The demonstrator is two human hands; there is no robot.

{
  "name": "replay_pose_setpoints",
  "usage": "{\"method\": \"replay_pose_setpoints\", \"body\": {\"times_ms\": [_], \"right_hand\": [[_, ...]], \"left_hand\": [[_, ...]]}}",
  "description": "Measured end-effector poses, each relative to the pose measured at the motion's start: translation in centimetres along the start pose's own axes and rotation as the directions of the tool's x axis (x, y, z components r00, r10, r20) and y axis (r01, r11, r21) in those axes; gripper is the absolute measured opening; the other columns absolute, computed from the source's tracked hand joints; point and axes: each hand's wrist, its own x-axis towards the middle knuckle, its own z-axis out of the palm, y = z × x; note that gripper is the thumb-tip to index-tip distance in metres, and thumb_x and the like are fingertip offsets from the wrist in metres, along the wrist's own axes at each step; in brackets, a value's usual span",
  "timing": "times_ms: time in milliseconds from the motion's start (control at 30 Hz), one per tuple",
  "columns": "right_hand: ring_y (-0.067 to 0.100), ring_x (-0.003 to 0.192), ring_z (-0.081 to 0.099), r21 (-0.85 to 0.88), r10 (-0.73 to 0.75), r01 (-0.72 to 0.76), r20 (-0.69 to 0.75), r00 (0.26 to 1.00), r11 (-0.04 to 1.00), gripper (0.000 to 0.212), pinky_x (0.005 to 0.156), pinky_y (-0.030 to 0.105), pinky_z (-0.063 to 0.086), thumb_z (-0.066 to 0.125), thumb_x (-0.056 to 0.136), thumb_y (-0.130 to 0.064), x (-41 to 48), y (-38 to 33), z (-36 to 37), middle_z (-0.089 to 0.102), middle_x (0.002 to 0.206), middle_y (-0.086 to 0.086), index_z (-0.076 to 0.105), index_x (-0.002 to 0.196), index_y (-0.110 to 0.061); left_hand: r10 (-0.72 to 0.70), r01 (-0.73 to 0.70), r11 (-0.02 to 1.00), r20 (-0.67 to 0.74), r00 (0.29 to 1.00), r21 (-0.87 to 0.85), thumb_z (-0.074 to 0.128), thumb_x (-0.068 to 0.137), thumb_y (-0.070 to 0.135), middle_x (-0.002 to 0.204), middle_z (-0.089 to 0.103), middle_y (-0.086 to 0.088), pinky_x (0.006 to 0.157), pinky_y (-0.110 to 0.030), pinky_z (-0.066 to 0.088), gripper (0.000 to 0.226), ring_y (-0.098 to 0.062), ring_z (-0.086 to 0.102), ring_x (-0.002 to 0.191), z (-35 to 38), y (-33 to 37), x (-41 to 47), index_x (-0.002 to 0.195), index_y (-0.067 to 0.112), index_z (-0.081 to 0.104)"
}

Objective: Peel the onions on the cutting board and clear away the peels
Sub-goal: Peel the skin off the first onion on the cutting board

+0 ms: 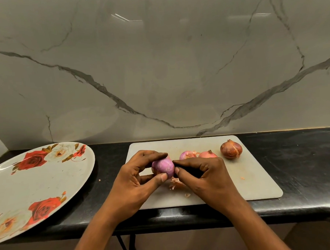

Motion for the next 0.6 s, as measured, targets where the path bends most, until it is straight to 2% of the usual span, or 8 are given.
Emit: {"method": "replay_pose_setpoints", "body": {"times_ms": [100,300,500,600], "right_hand": [[0.011,0.088,0.078,0.019,0.002,-0.001,-0.012,1.000,1.000,0.028,0.076,0.040,0.064,0.075,0.096,-0.010,-0.03,0.05,-0.01,0.081,0.098,-0.015,0.081,0.117,-0.028],[0.018,0.084,0.077,0.043,-0.031,0.032,-0.002,1.000,0.999,0.020,0.070,0.044,0.062,0.078,0.097,-0.020,-0.02,-0.19,0.02,0.081,0.093,-0.007,0.083,0.115,-0.027],[0.017,0.084,0.078,0.099,0.002,-0.003,0.011,1.000,0.995,0.024,0.071,0.047,0.063,0.079,0.095,-0.016,-0.05,-0.02,0.09,0.082,0.096,-0.012,0.083,0.115,-0.029],[0.014,0.082,0.078,0.092,0.005,-0.006,0.016,1.000,0.996,0.025,0.071,0.043,0.063,0.079,0.096,-0.014,-0.01,-0.04,-0.05,0.082,0.096,-0.015,0.082,0.116,-0.028]], "left_hand": [[-0.004,0.004,1.000,0.003,1.000,-0.015,0.080,0.088,0.015,0.130,0.065,0.001,0.094,-0.039,0.063,0.046,-0.030,0.062,0.129,-0.07,0.02,-0.03,0.132,0.025,0.071],[0.009,-0.009,1.000,0.003,1.000,-0.022,0.079,0.089,0.012,0.129,0.066,0.000,0.094,-0.039,0.062,0.047,-0.030,0.063,0.127,-0.10,0.00,-0.05,0.134,0.020,0.069],[0.012,-0.011,1.000,0.016,1.000,-0.029,0.079,0.089,0.010,0.129,0.065,-0.004,0.093,-0.040,0.063,0.046,-0.033,0.064,0.126,-0.12,-0.17,0.00,0.133,0.020,0.069],[0.018,-0.018,0.999,0.016,1.000,-0.032,0.079,0.089,0.009,0.129,0.065,-0.006,0.094,-0.041,0.062,0.046,-0.035,0.063,0.127,-0.20,-0.35,-0.01,0.133,0.021,0.069]]}}
